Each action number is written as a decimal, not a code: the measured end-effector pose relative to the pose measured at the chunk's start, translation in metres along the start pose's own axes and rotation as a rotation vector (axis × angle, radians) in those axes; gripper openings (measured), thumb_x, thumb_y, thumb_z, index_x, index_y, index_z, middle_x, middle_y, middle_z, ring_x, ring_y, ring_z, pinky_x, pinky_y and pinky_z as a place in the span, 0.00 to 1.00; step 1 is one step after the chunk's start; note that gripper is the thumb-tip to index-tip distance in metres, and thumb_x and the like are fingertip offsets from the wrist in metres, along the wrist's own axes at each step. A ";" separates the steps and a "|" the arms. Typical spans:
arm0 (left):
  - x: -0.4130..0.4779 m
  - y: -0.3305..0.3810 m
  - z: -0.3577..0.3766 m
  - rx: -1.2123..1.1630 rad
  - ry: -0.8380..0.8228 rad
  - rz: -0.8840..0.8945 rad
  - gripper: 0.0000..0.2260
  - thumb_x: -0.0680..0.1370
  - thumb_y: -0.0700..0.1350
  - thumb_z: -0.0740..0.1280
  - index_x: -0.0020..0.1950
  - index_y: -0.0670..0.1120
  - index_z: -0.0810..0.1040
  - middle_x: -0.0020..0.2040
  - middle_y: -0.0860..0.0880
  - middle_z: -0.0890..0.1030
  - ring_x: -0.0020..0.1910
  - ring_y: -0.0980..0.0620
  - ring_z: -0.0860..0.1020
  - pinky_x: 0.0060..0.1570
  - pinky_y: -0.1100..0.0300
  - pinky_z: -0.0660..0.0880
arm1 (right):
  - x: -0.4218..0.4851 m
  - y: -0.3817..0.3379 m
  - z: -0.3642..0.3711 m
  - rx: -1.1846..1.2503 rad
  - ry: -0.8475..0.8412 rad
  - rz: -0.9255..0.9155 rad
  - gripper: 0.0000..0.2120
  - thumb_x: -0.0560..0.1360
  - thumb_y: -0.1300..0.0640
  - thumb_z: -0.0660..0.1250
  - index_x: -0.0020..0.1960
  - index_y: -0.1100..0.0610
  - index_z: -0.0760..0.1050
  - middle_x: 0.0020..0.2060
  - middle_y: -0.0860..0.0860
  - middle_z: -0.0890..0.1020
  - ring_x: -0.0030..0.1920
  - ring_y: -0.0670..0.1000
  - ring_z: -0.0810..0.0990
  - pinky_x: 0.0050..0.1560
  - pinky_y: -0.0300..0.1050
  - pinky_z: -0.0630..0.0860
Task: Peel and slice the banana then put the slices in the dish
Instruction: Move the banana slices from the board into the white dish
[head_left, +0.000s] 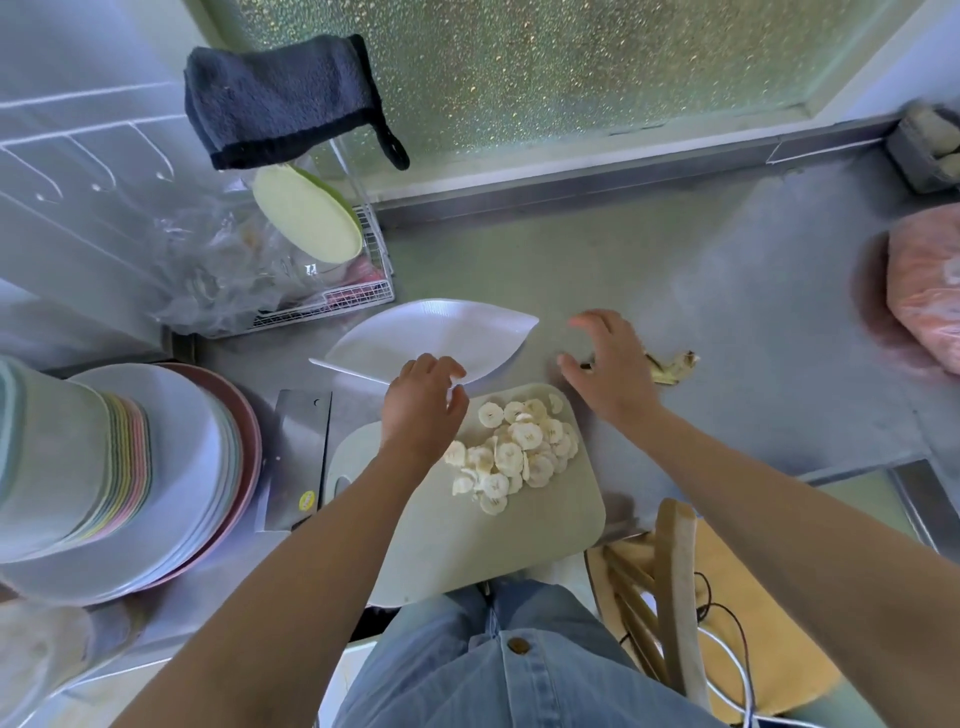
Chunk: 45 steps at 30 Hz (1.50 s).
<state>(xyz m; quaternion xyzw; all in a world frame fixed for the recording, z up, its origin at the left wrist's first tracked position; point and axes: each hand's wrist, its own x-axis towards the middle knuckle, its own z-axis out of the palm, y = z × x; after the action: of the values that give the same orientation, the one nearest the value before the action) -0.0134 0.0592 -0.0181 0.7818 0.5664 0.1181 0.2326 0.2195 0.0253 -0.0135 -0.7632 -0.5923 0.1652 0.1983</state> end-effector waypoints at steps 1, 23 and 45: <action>-0.003 -0.004 -0.004 0.011 0.022 -0.033 0.05 0.76 0.45 0.65 0.50 0.48 0.78 0.45 0.49 0.79 0.46 0.49 0.77 0.39 0.58 0.73 | 0.000 -0.011 0.001 0.106 -0.053 -0.044 0.17 0.73 0.56 0.67 0.61 0.56 0.73 0.54 0.50 0.77 0.50 0.51 0.77 0.51 0.45 0.72; -0.120 -0.089 -0.021 0.282 -0.091 -0.838 0.22 0.78 0.45 0.66 0.66 0.38 0.62 0.64 0.39 0.65 0.62 0.41 0.70 0.53 0.51 0.75 | -0.048 -0.121 0.065 0.187 -0.665 -0.235 0.12 0.76 0.61 0.61 0.57 0.54 0.78 0.44 0.47 0.79 0.44 0.46 0.77 0.46 0.38 0.71; -0.155 -0.047 -0.014 0.057 0.124 -0.237 0.18 0.64 0.35 0.70 0.49 0.42 0.66 0.45 0.41 0.70 0.28 0.37 0.73 0.25 0.55 0.66 | -0.082 -0.170 0.077 0.863 -1.046 0.474 0.08 0.80 0.53 0.60 0.49 0.56 0.74 0.40 0.55 0.81 0.38 0.52 0.81 0.45 0.46 0.80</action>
<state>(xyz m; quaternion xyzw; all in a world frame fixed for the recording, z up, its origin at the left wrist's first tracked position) -0.1098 -0.0714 -0.0172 0.7069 0.6712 0.1216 0.1871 0.0190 -0.0082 0.0056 -0.5456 -0.3100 0.7674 0.1314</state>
